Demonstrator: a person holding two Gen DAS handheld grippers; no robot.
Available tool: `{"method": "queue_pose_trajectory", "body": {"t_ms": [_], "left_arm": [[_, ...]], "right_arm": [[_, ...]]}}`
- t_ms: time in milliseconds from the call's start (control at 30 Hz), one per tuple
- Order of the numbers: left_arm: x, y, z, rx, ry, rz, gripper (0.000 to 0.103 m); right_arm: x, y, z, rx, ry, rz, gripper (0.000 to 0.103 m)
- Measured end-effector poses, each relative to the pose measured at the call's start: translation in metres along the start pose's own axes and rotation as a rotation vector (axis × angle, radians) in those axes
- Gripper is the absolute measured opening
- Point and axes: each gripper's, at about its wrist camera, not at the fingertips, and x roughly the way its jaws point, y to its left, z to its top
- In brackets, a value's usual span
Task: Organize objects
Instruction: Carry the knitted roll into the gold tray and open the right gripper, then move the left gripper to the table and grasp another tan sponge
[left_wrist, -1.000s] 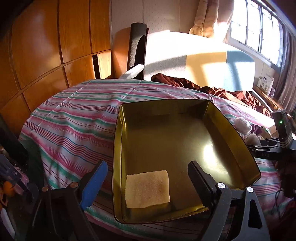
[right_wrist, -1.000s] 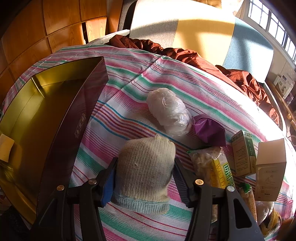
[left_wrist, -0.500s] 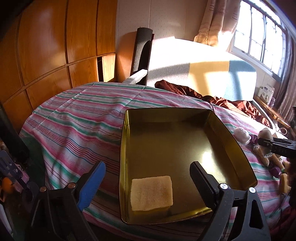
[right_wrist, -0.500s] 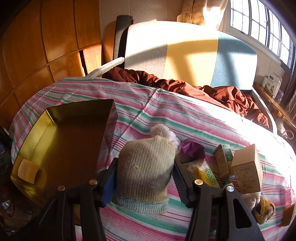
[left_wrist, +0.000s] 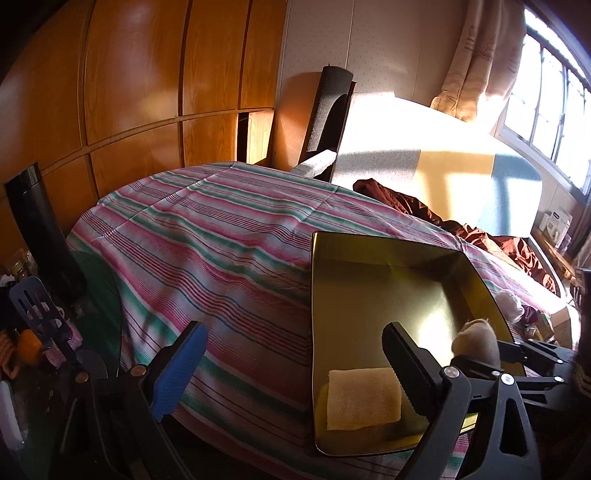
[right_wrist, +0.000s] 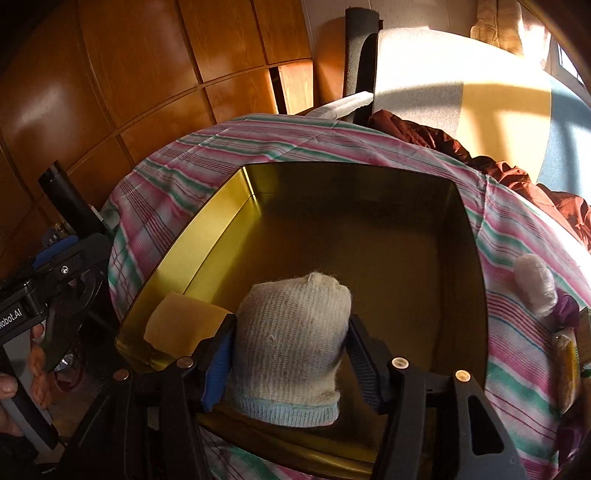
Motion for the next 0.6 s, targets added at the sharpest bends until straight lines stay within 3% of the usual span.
{"method": "queue_pose_trajectory", "body": {"t_ms": [67,133,200,267,333,600], "left_arm": [[0.001,0.002,-0.001,-0.004,0.004,-0.001,0.096],[0.002,0.002,-0.002,-0.002,0.01,-0.002,0.096],[0.002,0.002,-0.003,-0.003,0.01,-0.004,0.096],[0.002,0.001,-0.003,-0.003,0.011,-0.01,0.097],[0.002,-0.002,-0.004,0.004,0.012,-0.016,0.097],[0.001,-0.027,-0.005,0.067,0.023,-0.052,0.097]], "right_arm": [[0.002,0.003,-0.002,0.004,0.001,0.032,0.062],[-0.001,0.004,-0.005,-0.009,-0.005,0.025,0.071],[-0.007,0.001,-0.008,-0.014,-0.008,0.008,0.073],[-0.015,-0.005,-0.011,-0.018,-0.018,-0.029,0.074],[-0.027,-0.013,-0.014,-0.021,-0.037,-0.07,0.084],[-0.078,-0.06,-0.017,-0.021,-0.101,-0.26,0.087]]}}
